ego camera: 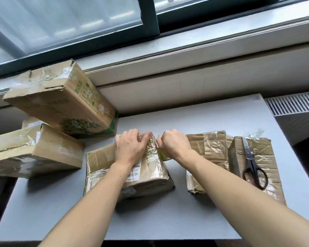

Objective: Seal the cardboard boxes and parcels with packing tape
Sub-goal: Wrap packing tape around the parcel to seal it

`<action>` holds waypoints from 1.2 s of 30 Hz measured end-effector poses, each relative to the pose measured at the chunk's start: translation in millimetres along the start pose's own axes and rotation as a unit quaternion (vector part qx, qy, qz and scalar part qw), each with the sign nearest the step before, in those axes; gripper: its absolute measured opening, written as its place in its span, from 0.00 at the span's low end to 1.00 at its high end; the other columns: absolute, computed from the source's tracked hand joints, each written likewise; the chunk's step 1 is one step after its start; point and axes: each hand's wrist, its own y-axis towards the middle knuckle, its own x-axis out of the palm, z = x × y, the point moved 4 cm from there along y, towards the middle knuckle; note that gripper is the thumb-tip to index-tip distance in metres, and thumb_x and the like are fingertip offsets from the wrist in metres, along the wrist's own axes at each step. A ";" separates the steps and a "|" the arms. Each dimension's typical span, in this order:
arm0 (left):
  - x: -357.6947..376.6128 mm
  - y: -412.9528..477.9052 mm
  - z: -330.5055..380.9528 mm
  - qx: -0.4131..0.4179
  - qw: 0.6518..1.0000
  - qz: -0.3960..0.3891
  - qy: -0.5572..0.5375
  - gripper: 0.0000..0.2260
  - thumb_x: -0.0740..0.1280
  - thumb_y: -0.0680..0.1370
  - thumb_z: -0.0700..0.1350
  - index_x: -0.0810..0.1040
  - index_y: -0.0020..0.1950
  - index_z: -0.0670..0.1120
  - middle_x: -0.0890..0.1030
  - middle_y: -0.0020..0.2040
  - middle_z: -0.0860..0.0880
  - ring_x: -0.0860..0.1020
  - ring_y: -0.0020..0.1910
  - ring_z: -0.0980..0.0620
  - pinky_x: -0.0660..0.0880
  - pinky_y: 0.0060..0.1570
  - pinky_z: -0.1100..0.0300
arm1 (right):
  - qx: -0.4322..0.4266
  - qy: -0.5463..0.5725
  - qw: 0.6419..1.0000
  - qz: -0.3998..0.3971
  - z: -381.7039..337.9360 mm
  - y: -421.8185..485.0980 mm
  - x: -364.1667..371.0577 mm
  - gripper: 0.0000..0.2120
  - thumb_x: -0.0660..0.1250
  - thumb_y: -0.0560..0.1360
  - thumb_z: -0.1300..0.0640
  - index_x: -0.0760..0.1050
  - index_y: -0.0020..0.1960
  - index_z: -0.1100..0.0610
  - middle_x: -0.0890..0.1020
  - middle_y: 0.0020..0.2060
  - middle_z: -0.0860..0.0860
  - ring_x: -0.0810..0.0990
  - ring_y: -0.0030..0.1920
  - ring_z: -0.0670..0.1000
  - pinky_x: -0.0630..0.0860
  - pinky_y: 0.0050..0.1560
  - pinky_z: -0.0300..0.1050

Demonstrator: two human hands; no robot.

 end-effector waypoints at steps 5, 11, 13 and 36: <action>-2.9 8.2 19.9 -0.062 0.989 -0.097 0.088 0.32 0.51 0.72 0.77 0.75 0.49 0.50 0.79 0.51 0.49 0.74 0.57 0.46 0.63 0.56 0.47 | 0.041 0.010 0.999 -0.005 15.9 -2.3 -1.2 0.21 0.55 0.82 0.50 0.82 0.47 0.62 0.83 0.48 0.65 0.80 0.52 0.65 0.75 0.51 0.51; 3.9 7.1 35.0 -0.099 0.988 -0.097 0.074 0.20 0.61 0.74 0.63 0.74 0.51 0.48 0.78 0.54 0.46 0.71 0.59 0.44 0.62 0.56 0.47 | 0.100 0.083 0.991 -0.008 25.3 -12.9 15.1 0.24 0.55 0.83 0.48 0.78 0.38 0.61 0.83 0.42 0.66 0.81 0.47 0.65 0.73 0.45 0.50; 4.0 6.0 32.3 -0.089 0.993 -0.070 0.033 0.14 0.62 0.74 0.59 0.72 0.44 0.48 0.77 0.48 0.48 0.70 0.54 0.45 0.60 0.53 0.48 | 0.108 0.104 0.989 0.004 27.9 -15.0 15.3 0.25 0.56 0.83 0.48 0.75 0.32 0.59 0.81 0.38 0.65 0.79 0.43 0.64 0.71 0.43 0.50; -106.5 -6.2 -103.8 -0.149 0.905 0.002 -0.398 0.13 0.63 0.82 0.48 0.76 0.41 0.43 0.77 0.35 0.52 0.73 0.38 0.53 0.69 0.40 0.56 | -0.087 0.418 0.903 -0.050 -163.3 -17.6 -64.9 0.29 0.70 0.78 0.43 0.63 0.23 0.51 0.60 0.25 0.47 0.56 0.27 0.47 0.53 0.30 0.46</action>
